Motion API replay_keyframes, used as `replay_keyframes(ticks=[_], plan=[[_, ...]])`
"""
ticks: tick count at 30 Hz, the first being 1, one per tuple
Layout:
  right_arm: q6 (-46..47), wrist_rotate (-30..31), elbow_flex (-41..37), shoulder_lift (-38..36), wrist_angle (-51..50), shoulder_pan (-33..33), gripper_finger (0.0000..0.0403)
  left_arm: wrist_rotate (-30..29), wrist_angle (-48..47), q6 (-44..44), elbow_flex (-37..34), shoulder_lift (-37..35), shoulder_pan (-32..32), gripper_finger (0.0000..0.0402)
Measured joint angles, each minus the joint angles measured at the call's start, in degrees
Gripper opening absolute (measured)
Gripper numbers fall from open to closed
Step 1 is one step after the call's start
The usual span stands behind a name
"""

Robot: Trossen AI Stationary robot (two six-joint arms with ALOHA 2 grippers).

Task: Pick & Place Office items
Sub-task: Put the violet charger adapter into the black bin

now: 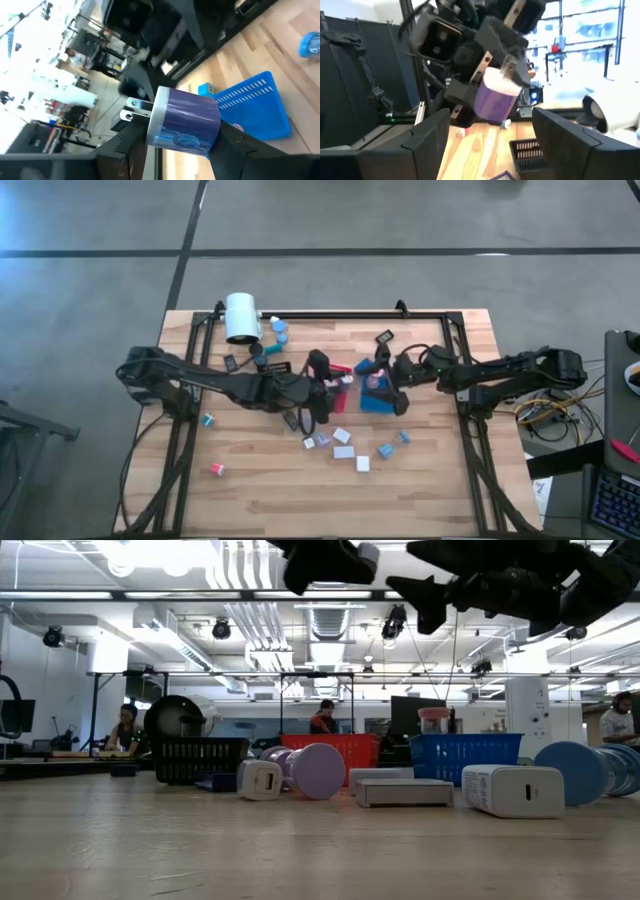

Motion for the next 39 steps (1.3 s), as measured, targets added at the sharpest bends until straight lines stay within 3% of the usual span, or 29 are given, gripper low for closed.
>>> replay_keyframes(ticks=[6, 13, 22, 27, 39], plan=[[-3.31, -0.06, -4.19, -6.77, -0.51, -0.85, 0.0271, -0.16, -4.99, -8.48, -6.47, -9.78, -0.43, 0.0168], [-9.69, 0.01, -8.01, -18.14, -11.64, -3.69, 0.0225, 3.60, -4.99, -20.08, -20.03, -24.85, -0.45, 0.0168], [-14.00, 7.15, -9.16, -30.15, -29.52, -4.37, 0.0096, 7.22, -3.84, -35.39, -34.17, -40.37, -0.43, 0.0168], [-13.96, 7.15, -11.07, -33.80, -31.47, -4.06, 0.0019, 7.65, 0.53, -40.88, -42.63, -47.30, -0.65, 0.0167], [-16.29, 6.66, -15.97, -42.63, -29.90, -4.07, 0.0013, 8.96, 11.78, -46.09, -58.91, -60.83, -0.63, 0.0167]])
